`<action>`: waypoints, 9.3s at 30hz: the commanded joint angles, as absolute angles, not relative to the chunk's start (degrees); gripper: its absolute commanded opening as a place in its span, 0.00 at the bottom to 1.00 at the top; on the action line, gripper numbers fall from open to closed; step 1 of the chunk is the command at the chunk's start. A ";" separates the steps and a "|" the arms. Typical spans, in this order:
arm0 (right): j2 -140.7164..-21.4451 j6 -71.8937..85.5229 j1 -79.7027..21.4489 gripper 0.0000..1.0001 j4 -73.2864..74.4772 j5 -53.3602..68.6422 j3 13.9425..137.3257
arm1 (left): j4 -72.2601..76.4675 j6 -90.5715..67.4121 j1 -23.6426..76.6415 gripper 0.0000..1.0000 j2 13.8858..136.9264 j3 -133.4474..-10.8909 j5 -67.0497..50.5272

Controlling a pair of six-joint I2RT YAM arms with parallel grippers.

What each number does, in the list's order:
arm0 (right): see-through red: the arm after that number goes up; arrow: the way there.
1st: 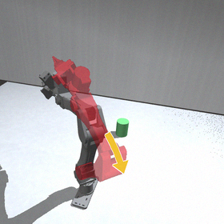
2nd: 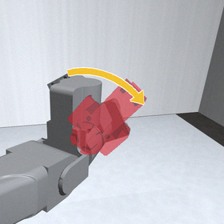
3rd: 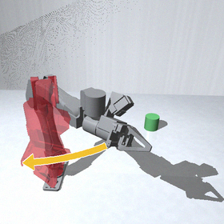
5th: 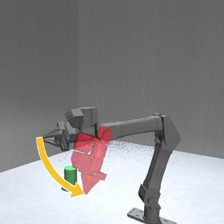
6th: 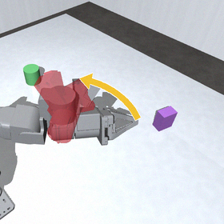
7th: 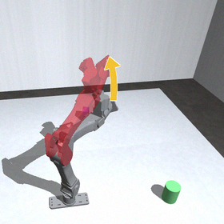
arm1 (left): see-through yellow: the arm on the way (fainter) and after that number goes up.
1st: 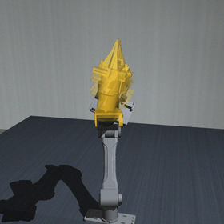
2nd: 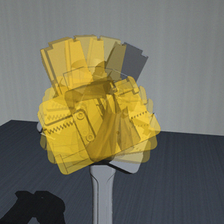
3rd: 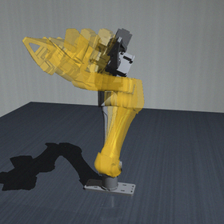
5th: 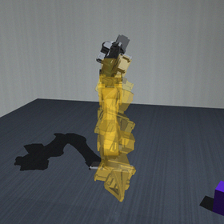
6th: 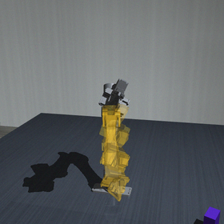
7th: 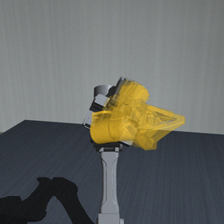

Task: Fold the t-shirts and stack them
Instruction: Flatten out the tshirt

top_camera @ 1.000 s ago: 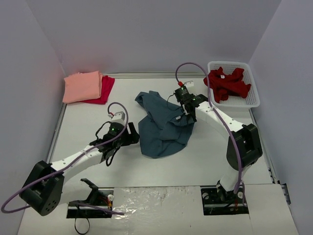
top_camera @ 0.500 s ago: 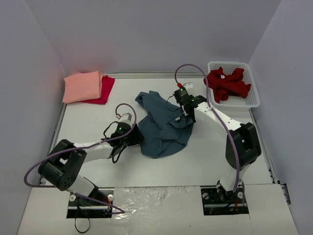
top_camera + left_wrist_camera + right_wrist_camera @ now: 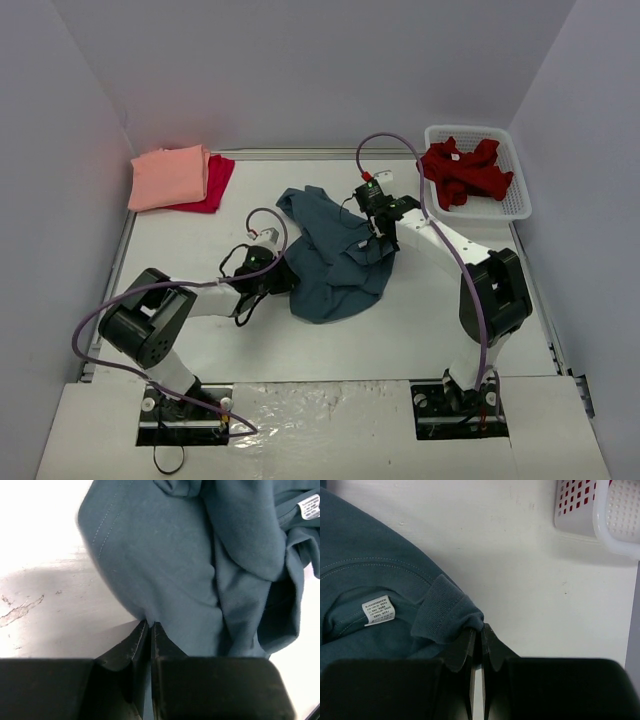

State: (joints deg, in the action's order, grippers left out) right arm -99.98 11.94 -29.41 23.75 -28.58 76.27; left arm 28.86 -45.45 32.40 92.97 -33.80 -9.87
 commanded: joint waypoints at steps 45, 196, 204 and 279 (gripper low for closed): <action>-90.44 16.79 -27.41 0.68 30.77 -26.28 77.33 | -27.42 -38.76 29.36 0.12 38.14 -44.04 3.96; -105.65 9.67 -22.41 0.00 25.05 -20.66 98.69 | -8.24 -33.22 18.19 0.02 72.87 -64.95 9.05; -102.58 11.51 -19.78 0.00 25.40 -21.62 94.84 | -16.60 -31.38 18.19 0.03 64.70 -65.31 10.37; -102.92 12.83 -21.44 0.00 21.88 -17.58 81.30 | -12.57 -22.50 46.41 0.44 103.62 -72.42 16.18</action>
